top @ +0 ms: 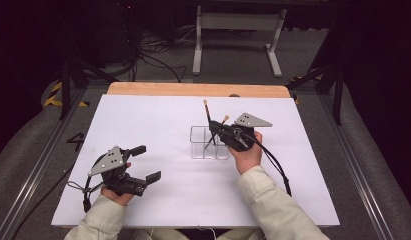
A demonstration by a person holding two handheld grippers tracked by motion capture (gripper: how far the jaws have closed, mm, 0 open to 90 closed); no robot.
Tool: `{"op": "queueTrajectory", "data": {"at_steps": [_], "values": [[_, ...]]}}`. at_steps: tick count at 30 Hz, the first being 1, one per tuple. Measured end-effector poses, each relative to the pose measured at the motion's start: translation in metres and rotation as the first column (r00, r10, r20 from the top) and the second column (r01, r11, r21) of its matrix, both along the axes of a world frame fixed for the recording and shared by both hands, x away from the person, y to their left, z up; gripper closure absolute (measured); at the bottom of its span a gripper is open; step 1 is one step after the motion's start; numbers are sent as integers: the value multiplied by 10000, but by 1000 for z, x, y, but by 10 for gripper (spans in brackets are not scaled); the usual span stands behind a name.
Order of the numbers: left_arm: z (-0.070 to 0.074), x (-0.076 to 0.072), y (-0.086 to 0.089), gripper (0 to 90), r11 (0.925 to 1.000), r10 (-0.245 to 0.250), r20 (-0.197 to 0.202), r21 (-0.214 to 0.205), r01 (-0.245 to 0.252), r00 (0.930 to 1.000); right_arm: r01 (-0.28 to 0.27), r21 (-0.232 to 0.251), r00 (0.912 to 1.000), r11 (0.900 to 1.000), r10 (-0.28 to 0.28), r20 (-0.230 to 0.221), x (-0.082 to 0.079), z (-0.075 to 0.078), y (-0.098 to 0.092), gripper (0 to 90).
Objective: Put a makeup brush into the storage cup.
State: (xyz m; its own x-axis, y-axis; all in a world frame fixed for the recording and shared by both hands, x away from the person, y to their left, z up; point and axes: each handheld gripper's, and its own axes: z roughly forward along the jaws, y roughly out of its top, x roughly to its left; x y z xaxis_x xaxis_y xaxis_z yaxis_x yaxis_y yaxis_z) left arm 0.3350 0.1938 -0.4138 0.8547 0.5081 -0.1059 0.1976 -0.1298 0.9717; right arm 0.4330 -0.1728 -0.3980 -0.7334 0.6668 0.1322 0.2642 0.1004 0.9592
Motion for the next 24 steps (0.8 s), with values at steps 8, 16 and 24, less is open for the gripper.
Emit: {"op": "queueTrajectory", "data": {"at_steps": [8,16,24], "values": [[0,0,0,1,10000,-2,13,-6,2,10000,-4,-187,9999,9998,2,-102,0,-2,1,828],[0,-1,0,2,10000,36,46,-84,-36,10000,-166,-99,9991,9998,169,391,-12,9,1,518],[1,-1,2,2,9999,75,72,-108,-74,9999,-373,-255,9944,9990,396,980,-29,25,-10,202]]}}
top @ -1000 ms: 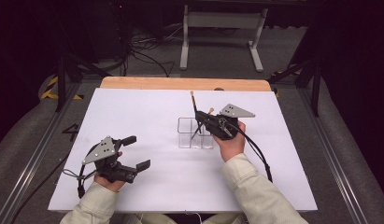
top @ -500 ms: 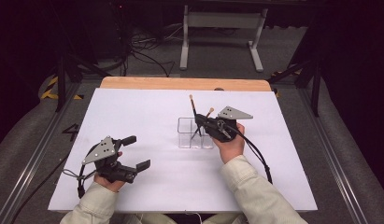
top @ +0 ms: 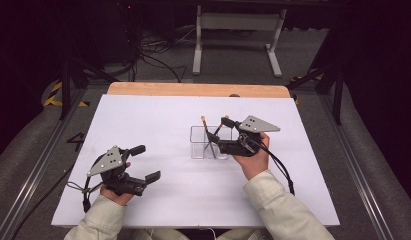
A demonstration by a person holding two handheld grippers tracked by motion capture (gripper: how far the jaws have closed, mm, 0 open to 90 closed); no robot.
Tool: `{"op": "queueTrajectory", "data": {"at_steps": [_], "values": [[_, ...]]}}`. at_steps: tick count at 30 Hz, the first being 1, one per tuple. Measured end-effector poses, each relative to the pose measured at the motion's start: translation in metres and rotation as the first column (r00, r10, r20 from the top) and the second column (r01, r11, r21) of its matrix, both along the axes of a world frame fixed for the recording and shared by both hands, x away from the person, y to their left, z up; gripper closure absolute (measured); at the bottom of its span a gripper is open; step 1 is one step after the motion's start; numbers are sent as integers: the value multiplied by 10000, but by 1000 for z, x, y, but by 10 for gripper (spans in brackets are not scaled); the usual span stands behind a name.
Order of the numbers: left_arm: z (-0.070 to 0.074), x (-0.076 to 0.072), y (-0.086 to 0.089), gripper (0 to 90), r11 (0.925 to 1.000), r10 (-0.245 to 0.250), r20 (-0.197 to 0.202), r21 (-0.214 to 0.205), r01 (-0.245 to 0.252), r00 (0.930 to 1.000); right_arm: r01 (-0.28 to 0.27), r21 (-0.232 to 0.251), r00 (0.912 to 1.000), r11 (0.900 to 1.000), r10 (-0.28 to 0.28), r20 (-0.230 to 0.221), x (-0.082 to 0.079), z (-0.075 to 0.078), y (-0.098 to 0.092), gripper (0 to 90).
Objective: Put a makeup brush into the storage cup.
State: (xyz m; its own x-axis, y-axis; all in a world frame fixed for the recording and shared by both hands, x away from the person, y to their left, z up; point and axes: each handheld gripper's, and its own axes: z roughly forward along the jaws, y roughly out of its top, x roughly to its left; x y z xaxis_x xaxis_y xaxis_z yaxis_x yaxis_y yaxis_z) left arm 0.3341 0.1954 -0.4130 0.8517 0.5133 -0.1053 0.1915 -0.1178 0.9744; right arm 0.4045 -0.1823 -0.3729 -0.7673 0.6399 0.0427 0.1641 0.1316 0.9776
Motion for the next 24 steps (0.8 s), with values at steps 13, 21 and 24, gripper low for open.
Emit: {"op": "queueTrajectory", "data": {"at_steps": [13,21,24], "values": [[1,-1,6,1,9998,183,6,-46,-183,9998,172,-17,9993,9999,-171,345,-23,18,-40,71],[0,0,9,1,9997,223,-93,-118,-224,9997,405,-467,9970,9981,-373,684,-35,25,-62,47],[1,-1,12,1,9996,257,-84,-109,-258,9996,437,-552,9967,9975,-397,709,-38,28,-68,39]]}}
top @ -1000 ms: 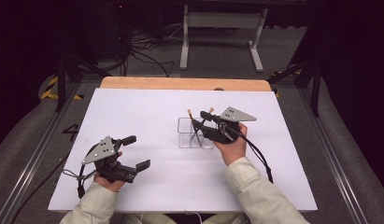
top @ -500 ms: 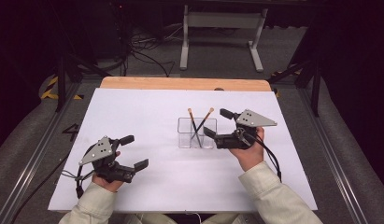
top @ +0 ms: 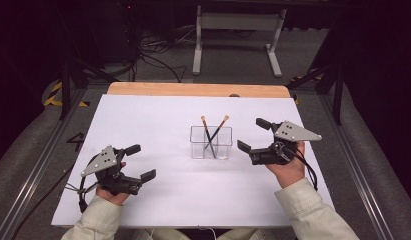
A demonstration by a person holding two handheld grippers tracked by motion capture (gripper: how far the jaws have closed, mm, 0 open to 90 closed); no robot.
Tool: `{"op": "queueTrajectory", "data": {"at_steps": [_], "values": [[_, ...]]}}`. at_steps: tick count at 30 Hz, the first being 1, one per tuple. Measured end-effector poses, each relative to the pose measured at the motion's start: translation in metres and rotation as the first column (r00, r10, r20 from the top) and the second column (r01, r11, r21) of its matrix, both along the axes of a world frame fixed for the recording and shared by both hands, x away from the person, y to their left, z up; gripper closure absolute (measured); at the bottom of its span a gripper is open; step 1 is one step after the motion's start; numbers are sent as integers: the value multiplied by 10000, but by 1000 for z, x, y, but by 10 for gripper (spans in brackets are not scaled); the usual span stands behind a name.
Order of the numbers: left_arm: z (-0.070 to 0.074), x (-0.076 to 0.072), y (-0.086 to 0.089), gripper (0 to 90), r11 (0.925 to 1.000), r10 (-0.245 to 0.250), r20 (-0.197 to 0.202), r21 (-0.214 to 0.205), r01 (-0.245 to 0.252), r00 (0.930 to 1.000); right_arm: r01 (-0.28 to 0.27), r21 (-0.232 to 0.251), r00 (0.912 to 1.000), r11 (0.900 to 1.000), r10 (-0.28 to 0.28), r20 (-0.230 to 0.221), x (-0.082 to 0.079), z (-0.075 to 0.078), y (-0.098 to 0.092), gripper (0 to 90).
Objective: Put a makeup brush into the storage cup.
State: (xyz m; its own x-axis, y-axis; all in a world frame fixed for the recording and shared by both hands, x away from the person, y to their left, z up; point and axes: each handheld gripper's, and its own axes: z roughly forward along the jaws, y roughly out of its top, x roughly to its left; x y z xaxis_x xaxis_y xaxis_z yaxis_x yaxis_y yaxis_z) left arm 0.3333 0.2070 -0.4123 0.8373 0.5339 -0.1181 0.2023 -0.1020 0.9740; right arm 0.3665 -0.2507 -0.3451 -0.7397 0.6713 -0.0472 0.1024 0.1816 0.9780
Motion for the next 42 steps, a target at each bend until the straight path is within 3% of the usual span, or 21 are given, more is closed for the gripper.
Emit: {"op": "queueTrajectory", "data": {"at_steps": [6,19,33,42], "values": [[0,-1,3,1,10000,67,26,-30,-67,10000,24,-348,10000,9994,-26,-53,-5,1,-13,14],[-1,-3,9,1,9999,129,-19,-79,-129,9999,-146,-344,9993,9993,134,-346,-13,-4,-43,2],[-1,-5,15,1,9996,85,-50,-273,-86,10000,75,-783,9994,9969,-102,-337,-22,-30,-55,2],[-1,-4,16,1,9996,51,-21,-294,-52,10000,139,-428,9986,9990,-160,-502,-25,-40,-61,2]]}}
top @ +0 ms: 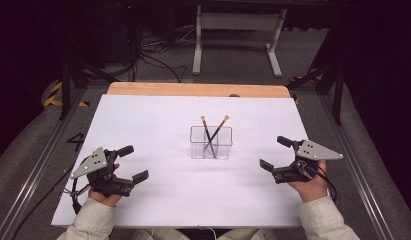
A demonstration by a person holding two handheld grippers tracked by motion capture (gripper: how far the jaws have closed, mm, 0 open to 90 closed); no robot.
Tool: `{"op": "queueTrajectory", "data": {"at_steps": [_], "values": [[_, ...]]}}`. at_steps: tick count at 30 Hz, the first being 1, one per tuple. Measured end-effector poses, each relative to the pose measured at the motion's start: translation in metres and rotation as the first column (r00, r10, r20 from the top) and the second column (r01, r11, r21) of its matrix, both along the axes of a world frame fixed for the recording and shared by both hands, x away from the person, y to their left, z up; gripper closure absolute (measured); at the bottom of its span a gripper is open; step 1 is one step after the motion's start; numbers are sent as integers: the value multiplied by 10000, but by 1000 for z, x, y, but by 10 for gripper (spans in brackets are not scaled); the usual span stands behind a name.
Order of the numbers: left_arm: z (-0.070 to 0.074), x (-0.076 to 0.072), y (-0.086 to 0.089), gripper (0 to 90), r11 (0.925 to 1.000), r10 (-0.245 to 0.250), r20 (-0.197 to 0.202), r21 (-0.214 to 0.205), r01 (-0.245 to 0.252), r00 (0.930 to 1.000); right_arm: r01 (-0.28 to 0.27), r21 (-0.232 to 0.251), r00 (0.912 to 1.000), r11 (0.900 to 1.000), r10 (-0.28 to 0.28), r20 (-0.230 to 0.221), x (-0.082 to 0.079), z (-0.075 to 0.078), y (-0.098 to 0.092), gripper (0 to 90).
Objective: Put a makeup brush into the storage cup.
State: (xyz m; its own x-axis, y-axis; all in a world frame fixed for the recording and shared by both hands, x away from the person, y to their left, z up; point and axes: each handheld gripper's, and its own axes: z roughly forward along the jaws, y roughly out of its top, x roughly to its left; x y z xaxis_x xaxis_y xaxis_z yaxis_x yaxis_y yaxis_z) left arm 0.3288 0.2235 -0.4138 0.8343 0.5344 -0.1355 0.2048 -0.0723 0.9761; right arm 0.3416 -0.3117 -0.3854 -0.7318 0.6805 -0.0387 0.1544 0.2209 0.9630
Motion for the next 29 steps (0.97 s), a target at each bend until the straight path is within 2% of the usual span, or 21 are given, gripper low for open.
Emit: {"op": "queueTrajectory", "data": {"at_steps": [2,5,12,15,23,29], "values": [[-1,1,0,1,10000,-12,-9,33,12,10000,-10,-50,10000,10000,10,26,-1,-2,0,2],[-2,1,0,1,10000,-38,-37,40,39,10000,53,151,10000,9999,-53,16,-2,-6,-5,2],[-2,0,-1,1,10000,-38,-23,30,38,10000,71,-246,9998,9997,-75,-170,-1,-26,-5,2],[-5,0,-2,1,10000,-38,-56,-39,37,10000,12,-211,9996,9998,-18,-288,1,-32,-3,2],[-7,1,-1,1,10000,35,-128,-37,-35,9999,109,106,9995,9999,-106,-290,1,-33,-5,2],[-9,-1,0,1,9998,42,-150,202,-39,9999,79,151,9996,9999,-75,-282,1,-33,-5,2]]}}
